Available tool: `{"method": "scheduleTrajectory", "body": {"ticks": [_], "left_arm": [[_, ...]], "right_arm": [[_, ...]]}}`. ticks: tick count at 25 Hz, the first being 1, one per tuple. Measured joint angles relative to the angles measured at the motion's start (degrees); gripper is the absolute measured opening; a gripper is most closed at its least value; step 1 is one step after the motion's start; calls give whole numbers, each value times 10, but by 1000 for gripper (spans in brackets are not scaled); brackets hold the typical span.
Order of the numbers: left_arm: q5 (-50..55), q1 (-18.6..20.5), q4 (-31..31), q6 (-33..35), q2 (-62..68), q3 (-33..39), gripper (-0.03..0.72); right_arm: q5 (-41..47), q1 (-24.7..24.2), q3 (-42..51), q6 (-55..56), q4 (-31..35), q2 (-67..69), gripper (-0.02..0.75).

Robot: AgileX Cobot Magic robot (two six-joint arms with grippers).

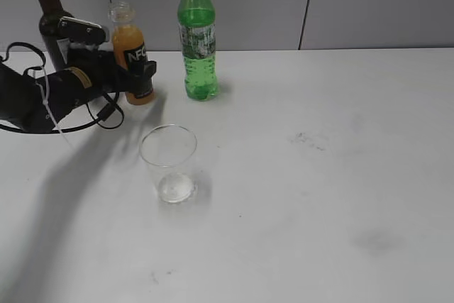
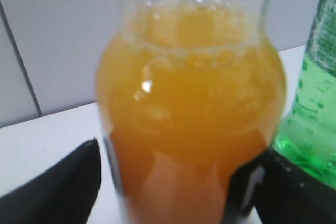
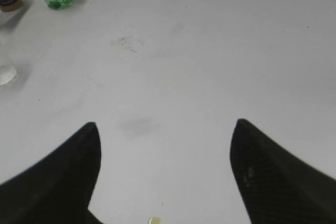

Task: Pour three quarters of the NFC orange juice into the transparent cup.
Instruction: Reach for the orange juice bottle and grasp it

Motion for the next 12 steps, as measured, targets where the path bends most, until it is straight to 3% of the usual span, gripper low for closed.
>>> {"method": "scheduleTrajectory", "body": {"ticks": [5, 12], "left_arm": [[-3, 0, 1, 0, 6, -9, 634], [-5, 0, 1, -1, 6, -10, 480]], "right_arm": [[0, 0, 0, 0, 0, 0, 589], [0, 0, 0, 0, 0, 0, 589]]}}
